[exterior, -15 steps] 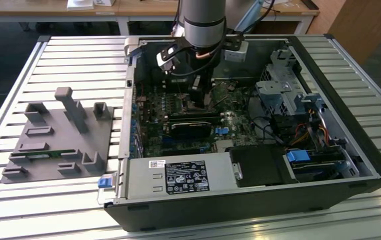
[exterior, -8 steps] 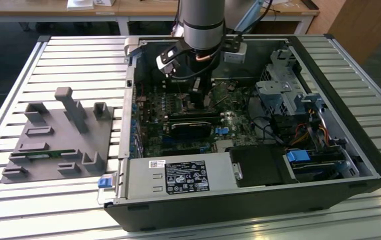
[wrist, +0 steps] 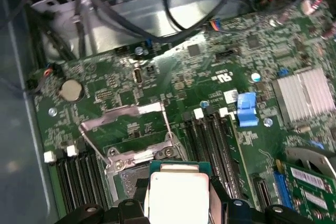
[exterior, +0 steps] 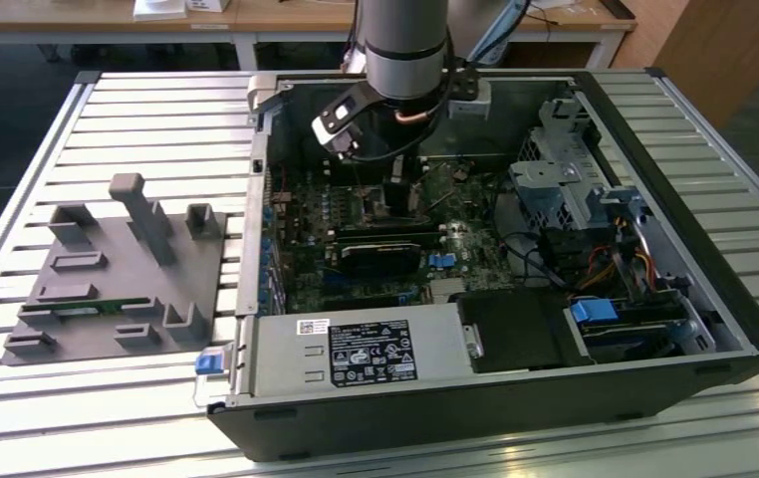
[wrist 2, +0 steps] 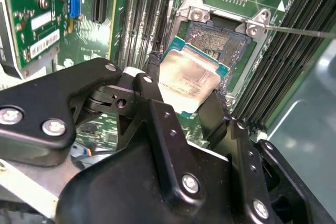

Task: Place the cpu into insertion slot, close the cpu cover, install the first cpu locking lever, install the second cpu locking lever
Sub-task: 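Place the cpu into insertion slot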

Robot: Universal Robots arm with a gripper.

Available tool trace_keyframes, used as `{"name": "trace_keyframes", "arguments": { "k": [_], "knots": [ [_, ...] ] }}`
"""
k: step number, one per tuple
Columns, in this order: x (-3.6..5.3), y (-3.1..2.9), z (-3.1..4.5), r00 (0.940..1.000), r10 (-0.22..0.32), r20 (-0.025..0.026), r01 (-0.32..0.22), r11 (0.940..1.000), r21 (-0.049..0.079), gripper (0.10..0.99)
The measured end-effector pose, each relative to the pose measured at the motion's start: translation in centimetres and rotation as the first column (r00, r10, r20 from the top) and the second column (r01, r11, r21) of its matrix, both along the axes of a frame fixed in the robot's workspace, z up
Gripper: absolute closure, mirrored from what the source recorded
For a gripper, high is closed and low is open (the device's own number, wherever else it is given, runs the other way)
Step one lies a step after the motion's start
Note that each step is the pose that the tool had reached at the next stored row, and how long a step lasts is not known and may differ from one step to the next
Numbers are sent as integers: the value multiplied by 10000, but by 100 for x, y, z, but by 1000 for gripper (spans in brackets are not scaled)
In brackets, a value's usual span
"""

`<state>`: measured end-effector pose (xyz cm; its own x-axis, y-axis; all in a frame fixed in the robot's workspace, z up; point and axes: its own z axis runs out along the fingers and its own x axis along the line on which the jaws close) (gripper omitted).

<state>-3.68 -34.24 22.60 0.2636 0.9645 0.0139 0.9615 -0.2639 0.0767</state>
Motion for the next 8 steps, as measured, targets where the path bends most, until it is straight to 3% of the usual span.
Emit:
{"name": "trace_keyframes", "arguments": {
  "k": [4,8],
  "knots": [
    [0,-1,-17,9978,668,-1,-668,9978,-1,545],
    [0,0,-41,9907,1361,-1,-1361,9907,-1,545]
  ]
}}
